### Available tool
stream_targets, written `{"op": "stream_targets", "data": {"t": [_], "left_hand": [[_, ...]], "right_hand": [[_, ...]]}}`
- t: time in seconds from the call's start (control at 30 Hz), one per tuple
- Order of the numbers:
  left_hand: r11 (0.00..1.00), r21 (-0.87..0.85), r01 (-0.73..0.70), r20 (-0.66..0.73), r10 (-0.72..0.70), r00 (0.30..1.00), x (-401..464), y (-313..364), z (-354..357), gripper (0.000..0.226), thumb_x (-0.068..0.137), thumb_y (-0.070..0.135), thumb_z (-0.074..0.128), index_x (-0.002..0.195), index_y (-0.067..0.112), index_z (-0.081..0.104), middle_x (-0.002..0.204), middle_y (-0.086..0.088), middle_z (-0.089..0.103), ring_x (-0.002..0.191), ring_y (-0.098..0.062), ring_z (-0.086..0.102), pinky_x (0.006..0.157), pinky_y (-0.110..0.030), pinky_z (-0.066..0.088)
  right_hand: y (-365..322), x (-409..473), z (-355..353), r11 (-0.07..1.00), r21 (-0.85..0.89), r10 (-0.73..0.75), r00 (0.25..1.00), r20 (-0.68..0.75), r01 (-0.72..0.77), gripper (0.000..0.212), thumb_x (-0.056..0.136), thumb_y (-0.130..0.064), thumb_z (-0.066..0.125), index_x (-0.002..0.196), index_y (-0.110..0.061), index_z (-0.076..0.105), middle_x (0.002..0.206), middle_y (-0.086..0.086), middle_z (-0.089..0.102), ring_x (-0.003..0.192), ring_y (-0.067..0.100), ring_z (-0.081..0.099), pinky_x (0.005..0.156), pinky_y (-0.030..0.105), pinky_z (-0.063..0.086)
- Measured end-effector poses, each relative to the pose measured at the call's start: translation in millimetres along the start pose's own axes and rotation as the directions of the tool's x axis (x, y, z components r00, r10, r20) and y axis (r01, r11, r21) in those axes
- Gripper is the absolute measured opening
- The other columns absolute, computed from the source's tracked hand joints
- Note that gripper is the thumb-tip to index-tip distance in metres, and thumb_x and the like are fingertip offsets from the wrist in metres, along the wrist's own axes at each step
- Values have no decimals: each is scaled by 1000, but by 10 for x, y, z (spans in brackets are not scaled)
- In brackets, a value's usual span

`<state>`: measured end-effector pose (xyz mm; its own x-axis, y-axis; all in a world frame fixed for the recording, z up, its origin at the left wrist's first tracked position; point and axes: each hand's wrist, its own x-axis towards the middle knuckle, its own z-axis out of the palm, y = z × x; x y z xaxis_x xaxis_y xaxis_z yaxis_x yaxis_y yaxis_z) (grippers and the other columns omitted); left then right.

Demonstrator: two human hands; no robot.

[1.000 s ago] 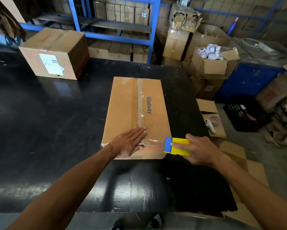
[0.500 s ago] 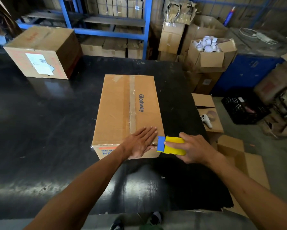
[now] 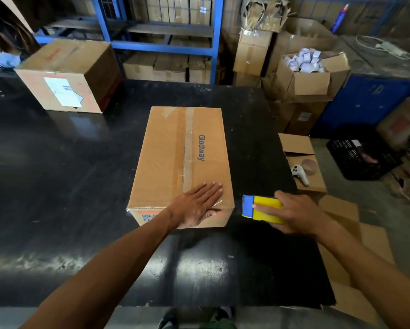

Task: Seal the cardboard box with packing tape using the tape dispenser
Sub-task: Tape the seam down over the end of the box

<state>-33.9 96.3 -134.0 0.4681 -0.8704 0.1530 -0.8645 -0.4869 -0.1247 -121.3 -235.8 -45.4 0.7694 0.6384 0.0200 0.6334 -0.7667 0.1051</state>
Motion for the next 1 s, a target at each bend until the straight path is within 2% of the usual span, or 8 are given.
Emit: {"op": "stream_targets", "data": {"t": [0.13,0.3,0.43,0.6,0.67,0.77,0.9,1.0], "left_hand": [[1000,1,14,-2,-14,1000,10,29,-23,64,107,46,20,153,2,32,159,-16,31,149,-29,27,120,-42,23],[1000,29,7,-66,-5,998,3,40,-11,62,107,43,36,151,0,34,159,-17,33,149,-29,28,118,-44,31],[1000,26,10,-85,-8,996,6,70,32,62,107,44,38,151,1,36,157,-17,35,147,-29,31,119,-45,31],[992,53,116,-32,-114,993,333,335,-99,74,102,54,34,154,3,27,133,-28,51,121,-42,48,109,-52,36],[960,-8,282,-17,-282,959,551,496,-119,79,100,61,33,155,5,24,126,-26,51,115,-42,47,108,-52,35],[897,-36,441,-15,-442,897,691,594,-42,70,100,53,33,153,6,34,144,-26,47,134,-45,43,114,-55,32],[946,5,326,-28,-325,945,692,580,68,58,94,44,41,147,20,48,155,-21,38,141,-46,37,112,-59,33],[936,-19,352,3,-352,936,695,619,41,60,91,43,40,146,20,49,158,-20,33,144,-45,31,114,-60,29]], "right_hand": [[-110,169,207,999,-48,22,1000,9,-21,75,66,-48,84,134,-33,56,99,15,58,67,21,60,46,26,44],[-152,179,383,993,-120,-22,996,-89,12,59,67,-37,80,123,-26,68,96,19,63,68,31,64,52,35,53],[-299,191,643,998,-48,25,999,-27,-27,54,68,-35,81,120,-25,67,96,21,63,65,32,64,53,38,55],[-201,241,615,994,40,102,995,-21,-102,54,67,-43,80,119,-30,68,93,16,62,68,31,64,54,36,54],[-126,238,544,988,56,145,989,3,-145,57,65,-43,81,119,-32,68,91,13,60,67,29,63,53,34,52],[42,208,455,971,68,224,973,58,-227,62,59,-41,84,119,-34,69,91,14,59,63,29,62,48,33,51],[215,131,478,946,58,309,943,124,-318,67,55,-39,86,119,-33,69,90,16,59,59,31,64,44,34,51],[251,132,459,934,73,338,931,134,-350,64,58,-41,82,121,-35,68,88,13,57,58,30,64,44,34,49]]}}
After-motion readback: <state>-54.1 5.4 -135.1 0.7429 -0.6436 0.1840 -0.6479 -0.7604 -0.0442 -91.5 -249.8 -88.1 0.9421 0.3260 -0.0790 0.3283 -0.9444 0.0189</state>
